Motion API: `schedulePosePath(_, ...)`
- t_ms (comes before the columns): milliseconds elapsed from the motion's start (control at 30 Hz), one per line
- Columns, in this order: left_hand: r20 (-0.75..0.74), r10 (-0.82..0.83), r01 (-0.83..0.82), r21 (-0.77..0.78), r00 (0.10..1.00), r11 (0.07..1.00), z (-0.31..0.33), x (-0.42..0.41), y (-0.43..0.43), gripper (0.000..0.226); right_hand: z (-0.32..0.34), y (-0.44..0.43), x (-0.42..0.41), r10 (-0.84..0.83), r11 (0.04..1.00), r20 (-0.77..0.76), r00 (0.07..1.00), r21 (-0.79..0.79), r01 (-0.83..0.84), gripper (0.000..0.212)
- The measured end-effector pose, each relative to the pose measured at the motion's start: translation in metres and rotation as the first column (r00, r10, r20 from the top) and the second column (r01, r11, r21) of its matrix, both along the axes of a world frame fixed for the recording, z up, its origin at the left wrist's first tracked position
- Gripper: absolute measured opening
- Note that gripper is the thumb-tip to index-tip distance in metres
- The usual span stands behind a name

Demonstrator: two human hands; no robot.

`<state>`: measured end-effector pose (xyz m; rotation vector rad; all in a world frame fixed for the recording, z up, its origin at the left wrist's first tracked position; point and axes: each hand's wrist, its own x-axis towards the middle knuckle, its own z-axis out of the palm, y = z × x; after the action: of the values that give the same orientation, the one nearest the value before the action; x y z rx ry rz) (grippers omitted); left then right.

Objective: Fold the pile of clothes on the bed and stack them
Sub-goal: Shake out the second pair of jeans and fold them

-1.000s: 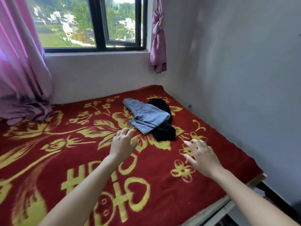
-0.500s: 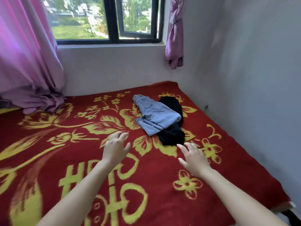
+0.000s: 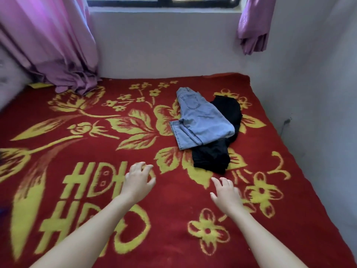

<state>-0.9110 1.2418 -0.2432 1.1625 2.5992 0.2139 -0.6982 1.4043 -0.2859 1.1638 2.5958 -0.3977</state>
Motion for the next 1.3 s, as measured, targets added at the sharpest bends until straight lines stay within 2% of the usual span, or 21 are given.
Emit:
schedulePosePath(200, 0.047, 0.052, -0.045, -0.154, 0.998, 0.987, -0.036, -0.008, 0.025, 0.049, -0.051, 0.031, -0.032, 0.021, 0.992, 0.026, 0.999, -0.121, -0.018, 0.056)
schedulePosePath(500, 0.079, 0.177, -0.144, -0.312, 0.981, 0.939, -0.089, -0.079, 0.043, 0.049, -0.119, 0.116, -0.133, 0.064, 0.996, 0.092, 0.994, -0.065, -0.058, 0.054)
schedulePosePath(667, 0.135, 0.258, -0.207, -0.306, 0.957, 0.929, -0.129, -0.12, 0.064, 0.048, -0.145, 0.174, -0.201, -0.051, 0.999, 0.036, 0.998, 0.002, 0.051, 0.048)
schedulePosePath(767, 0.169, 0.309, -0.246, -0.313, 0.936, 0.917, -0.16, -0.135, 0.071, 0.048, -0.164, 0.205, -0.233, -0.124, 0.992, 0.004, 0.992, -0.034, 0.124, 0.048)
schedulePosePath(933, 0.257, 0.368, -0.28, -0.321, 0.893, 0.905, -0.21, -0.135, 0.07, 0.047, -0.21, 0.235, -0.26, 0.014, 1.0, 0.093, 0.996, -0.005, -0.013, 0.047)
schedulePosePath(1133, 0.312, 0.397, -0.306, -0.303, 0.863, 0.903, -0.231, -0.128, 0.045, 0.046, -0.233, 0.246, -0.276, -0.266, 0.954, -0.028, 0.964, 0.137, 0.267, 0.025)
schedulePosePath(1300, 0.315, 0.471, -0.384, -0.3, 0.824, 0.873, -0.232, -0.129, 0.018, 0.045, -0.22, 0.242, -0.268, -0.266, 0.956, 0.038, 0.963, 0.135, 0.259, 0.029)
